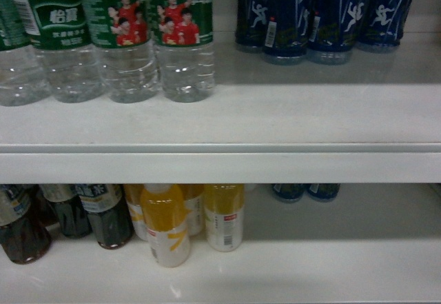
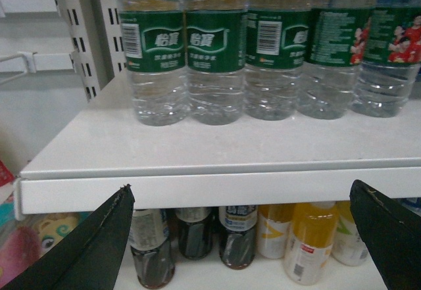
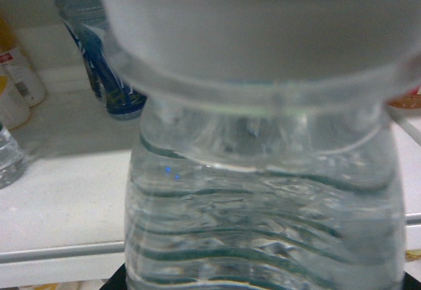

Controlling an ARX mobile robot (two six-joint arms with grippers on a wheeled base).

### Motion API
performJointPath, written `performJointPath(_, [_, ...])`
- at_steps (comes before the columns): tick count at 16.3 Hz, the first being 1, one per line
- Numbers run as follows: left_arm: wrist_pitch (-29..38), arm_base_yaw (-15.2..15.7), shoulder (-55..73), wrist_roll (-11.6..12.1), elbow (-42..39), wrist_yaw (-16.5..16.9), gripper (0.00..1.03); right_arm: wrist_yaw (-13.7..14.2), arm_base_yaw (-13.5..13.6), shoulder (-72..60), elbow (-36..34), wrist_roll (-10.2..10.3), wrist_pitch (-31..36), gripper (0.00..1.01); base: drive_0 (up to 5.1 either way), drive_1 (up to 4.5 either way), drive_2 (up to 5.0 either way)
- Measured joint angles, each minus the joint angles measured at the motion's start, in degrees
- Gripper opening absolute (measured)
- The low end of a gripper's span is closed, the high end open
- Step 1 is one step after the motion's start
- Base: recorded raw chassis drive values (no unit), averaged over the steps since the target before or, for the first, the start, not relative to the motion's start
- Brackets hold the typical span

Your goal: Move water from second to third shelf

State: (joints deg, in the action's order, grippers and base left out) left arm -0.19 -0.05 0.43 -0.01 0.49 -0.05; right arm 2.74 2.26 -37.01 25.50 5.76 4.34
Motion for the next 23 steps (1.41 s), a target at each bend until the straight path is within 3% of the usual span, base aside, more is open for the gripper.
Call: performJointPath(23, [0.02, 0.00, 0.00, 0.00, 0.00, 0.00, 0.98, 0.02, -0.02, 0.00, 0.00, 0.00, -0.07, 0.44, -4.6, 2.27, 2.3])
